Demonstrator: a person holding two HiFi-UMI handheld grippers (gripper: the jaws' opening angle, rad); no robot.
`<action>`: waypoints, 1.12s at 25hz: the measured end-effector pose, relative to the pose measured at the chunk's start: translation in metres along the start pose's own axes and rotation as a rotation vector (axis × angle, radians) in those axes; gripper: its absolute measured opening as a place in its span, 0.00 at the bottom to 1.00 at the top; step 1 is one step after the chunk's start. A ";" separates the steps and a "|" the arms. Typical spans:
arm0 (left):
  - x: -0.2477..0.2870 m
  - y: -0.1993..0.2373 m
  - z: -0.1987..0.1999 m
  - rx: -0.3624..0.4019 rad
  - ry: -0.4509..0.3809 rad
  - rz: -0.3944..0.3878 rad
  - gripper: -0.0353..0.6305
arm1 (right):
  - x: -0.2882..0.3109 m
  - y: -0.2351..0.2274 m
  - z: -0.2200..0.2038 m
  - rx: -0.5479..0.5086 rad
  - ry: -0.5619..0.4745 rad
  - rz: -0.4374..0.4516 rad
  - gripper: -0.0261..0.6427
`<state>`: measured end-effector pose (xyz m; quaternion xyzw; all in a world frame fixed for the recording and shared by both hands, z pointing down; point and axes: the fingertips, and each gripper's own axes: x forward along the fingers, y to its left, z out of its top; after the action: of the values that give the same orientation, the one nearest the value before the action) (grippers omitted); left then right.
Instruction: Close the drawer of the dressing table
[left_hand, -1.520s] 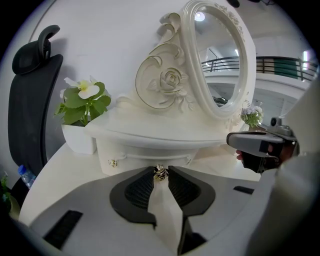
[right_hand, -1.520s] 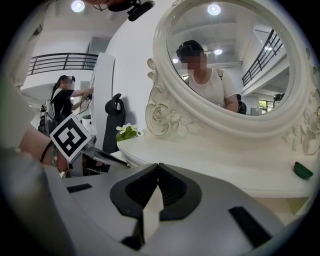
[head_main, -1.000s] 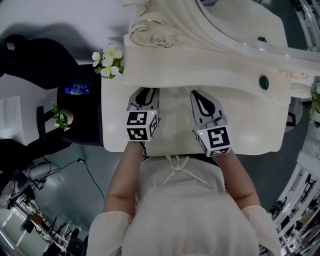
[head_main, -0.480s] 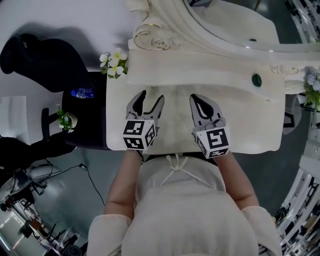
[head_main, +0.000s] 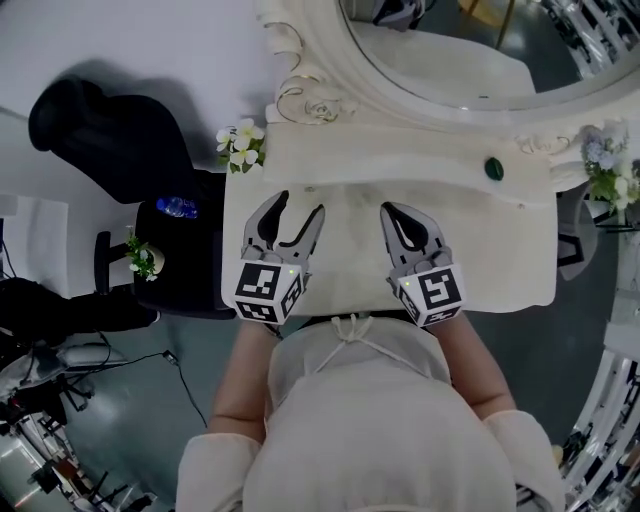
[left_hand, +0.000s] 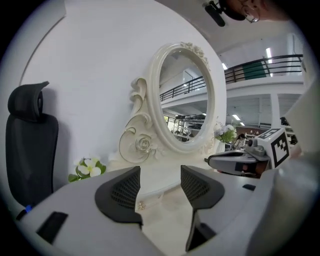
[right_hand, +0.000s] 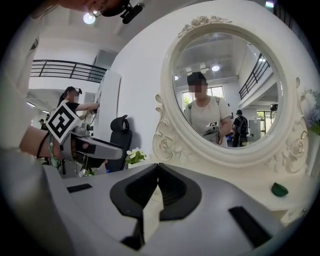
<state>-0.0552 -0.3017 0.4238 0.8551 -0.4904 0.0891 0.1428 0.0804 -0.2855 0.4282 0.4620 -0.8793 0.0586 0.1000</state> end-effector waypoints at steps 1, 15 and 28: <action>-0.004 -0.003 0.009 0.017 -0.016 -0.006 0.45 | -0.003 0.000 0.006 -0.009 -0.013 -0.003 0.05; -0.046 -0.022 0.076 0.109 -0.164 -0.025 0.13 | -0.032 -0.009 0.060 -0.096 -0.108 -0.012 0.05; -0.041 -0.030 0.084 0.120 -0.182 -0.057 0.09 | -0.038 -0.019 0.062 -0.074 -0.111 0.007 0.04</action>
<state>-0.0487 -0.2813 0.3282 0.8803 -0.4706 0.0361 0.0487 0.1096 -0.2782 0.3591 0.4573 -0.8867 0.0008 0.0678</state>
